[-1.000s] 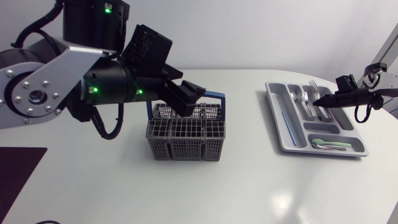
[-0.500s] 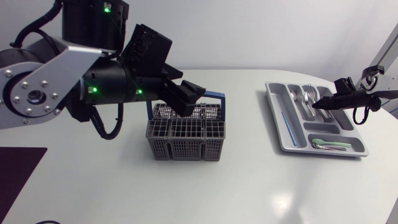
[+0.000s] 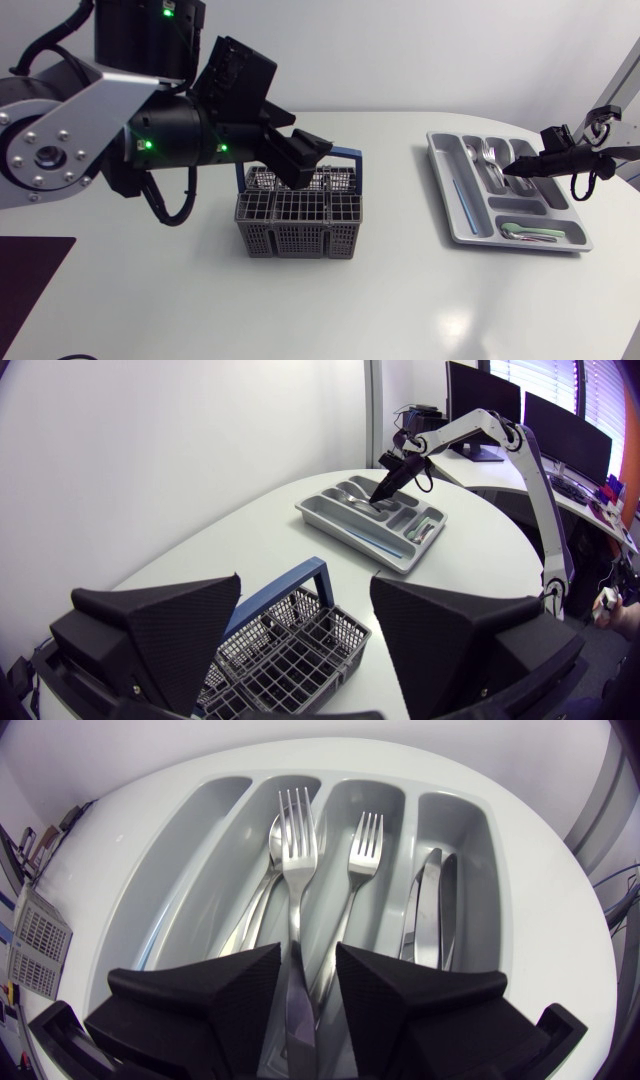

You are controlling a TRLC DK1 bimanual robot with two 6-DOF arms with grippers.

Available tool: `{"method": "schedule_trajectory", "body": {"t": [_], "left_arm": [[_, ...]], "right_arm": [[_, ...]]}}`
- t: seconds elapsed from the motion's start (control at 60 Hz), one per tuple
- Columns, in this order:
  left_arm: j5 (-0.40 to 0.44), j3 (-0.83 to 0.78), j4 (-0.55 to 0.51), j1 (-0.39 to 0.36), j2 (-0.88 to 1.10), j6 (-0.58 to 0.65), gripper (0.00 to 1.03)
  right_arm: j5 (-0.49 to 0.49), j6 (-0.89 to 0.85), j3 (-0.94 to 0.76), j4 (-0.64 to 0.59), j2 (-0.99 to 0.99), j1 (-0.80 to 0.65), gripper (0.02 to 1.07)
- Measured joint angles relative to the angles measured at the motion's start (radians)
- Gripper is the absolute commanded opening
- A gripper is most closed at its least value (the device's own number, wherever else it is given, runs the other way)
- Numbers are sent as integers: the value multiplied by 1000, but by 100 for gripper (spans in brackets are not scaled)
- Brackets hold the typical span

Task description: Unload the cutlery basket into the drawer organizer.

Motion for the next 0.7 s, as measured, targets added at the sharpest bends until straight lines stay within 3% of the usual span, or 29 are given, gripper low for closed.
{"method": "schedule_trajectory", "body": {"t": [0.383, 0.7], "left_arm": [[0, 0, -18, 0, -16, 0, 98], [0, 0, -18, 0, -19, 0, 98]], "right_arm": [[202, -1, -128, 151, -76, 106, 57], [283, -2, -129, 182, -77, 123, 57]]}}
